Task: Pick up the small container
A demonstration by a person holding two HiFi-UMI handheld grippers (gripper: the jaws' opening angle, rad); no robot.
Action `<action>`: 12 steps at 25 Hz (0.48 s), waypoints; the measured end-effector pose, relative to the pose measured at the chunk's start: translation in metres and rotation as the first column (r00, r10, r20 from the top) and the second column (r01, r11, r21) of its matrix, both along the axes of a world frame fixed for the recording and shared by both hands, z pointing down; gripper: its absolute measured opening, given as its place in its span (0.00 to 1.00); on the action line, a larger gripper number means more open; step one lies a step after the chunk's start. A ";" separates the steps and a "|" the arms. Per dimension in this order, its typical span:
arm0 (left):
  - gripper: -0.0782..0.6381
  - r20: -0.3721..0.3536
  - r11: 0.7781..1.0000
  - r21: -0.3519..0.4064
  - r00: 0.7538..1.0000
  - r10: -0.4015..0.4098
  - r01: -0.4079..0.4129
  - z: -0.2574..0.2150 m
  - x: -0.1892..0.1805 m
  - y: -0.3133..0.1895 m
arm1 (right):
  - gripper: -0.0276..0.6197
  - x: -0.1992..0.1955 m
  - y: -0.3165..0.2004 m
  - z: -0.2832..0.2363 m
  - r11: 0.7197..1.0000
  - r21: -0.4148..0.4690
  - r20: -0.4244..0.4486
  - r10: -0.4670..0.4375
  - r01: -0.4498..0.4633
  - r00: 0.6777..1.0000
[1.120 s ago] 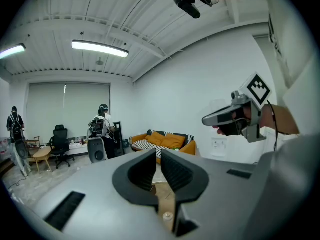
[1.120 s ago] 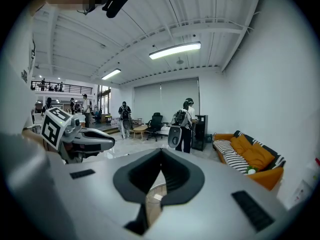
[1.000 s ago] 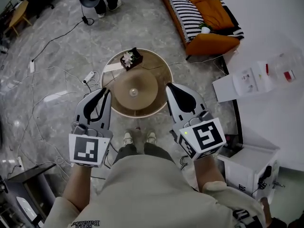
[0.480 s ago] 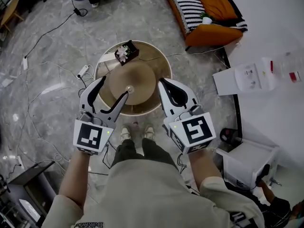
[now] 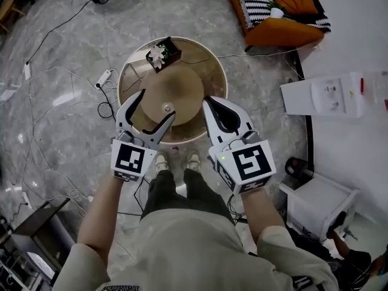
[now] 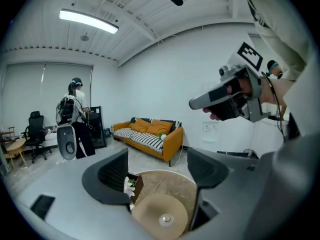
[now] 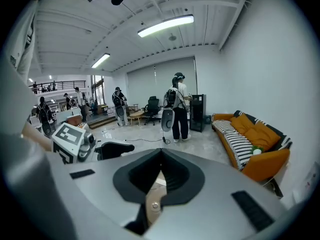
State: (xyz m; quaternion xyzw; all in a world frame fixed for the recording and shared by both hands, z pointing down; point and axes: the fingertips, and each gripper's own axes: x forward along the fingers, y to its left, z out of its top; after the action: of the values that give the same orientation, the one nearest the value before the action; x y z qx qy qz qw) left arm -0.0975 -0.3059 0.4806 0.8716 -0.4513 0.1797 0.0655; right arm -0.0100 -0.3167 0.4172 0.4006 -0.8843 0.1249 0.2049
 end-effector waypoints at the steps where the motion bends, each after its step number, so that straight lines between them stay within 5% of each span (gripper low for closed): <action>1: 0.60 0.006 1.000 -0.010 1.000 0.006 -0.006 0.013 0.001 -0.002 | 0.04 -0.001 -0.001 0.010 1.000 -0.011 -0.003 -0.001 0.001 1.000; 12: 0.60 0.027 0.992 -0.124 0.999 0.040 -0.036 0.152 0.013 -0.018 | 0.04 -0.009 -0.010 0.117 0.991 -0.125 -0.014 0.045 -0.047 0.999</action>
State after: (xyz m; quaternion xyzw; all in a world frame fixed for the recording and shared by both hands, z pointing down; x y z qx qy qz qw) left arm -0.0844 -0.3239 0.6329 0.8717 -0.4235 0.2212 0.1091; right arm -0.0192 -0.3268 0.5346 0.4079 -0.8641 0.1826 0.2316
